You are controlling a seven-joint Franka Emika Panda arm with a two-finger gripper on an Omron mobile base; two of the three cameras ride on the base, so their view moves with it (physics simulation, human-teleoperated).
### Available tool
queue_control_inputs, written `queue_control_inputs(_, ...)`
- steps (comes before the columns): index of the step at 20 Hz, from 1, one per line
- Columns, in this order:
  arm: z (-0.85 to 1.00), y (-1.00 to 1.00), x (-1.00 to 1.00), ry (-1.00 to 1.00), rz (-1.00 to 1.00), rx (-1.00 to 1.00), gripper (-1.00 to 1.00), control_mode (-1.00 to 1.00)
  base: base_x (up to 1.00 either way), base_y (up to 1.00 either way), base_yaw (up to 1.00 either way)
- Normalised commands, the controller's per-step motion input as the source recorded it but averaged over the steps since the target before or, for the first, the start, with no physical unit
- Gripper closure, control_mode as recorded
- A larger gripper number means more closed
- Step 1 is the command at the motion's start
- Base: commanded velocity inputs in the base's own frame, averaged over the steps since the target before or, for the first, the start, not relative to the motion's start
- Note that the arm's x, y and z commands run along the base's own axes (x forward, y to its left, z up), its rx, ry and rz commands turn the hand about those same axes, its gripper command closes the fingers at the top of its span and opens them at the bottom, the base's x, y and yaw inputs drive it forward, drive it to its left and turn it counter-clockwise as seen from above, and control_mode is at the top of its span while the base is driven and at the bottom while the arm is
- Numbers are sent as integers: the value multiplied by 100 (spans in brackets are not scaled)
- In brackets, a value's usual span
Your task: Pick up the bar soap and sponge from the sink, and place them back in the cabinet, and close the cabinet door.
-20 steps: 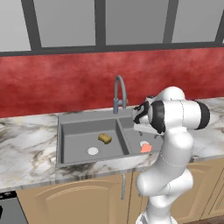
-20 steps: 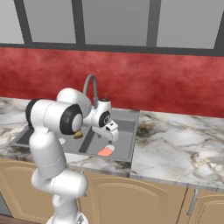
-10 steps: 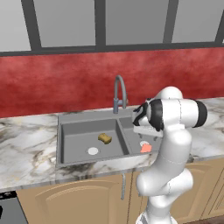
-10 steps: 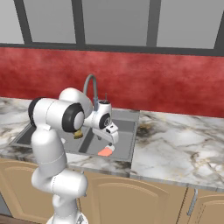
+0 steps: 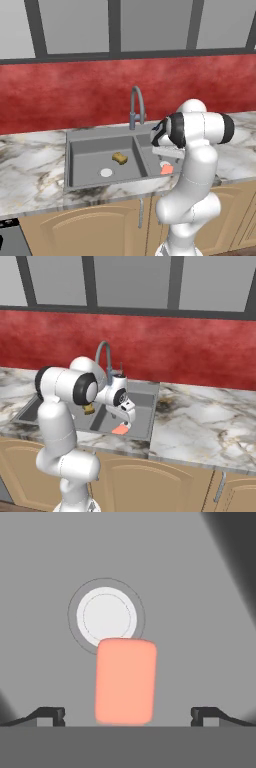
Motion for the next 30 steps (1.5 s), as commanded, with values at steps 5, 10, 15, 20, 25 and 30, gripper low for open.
queue_control_inputs(5,-11,0,0,0,0,0,-100,-100,0,0,0)
queue_control_inputs(10,-8,0,0,2,0,0,-100,-100,0,0,0)
queue_control_inputs(15,-2,0,-2,2,0,0,-100,-100,0,0,0)
queue_control_inputs(20,0,0,-3,3,0,0,-100,-100,0,0,0)
queue_control_inputs(25,-1,0,-6,4,0,0,-100,-100,0,0,0)
queue_control_inputs(30,-11,0,-1,5,0,0,-100,-100,0,0,0)
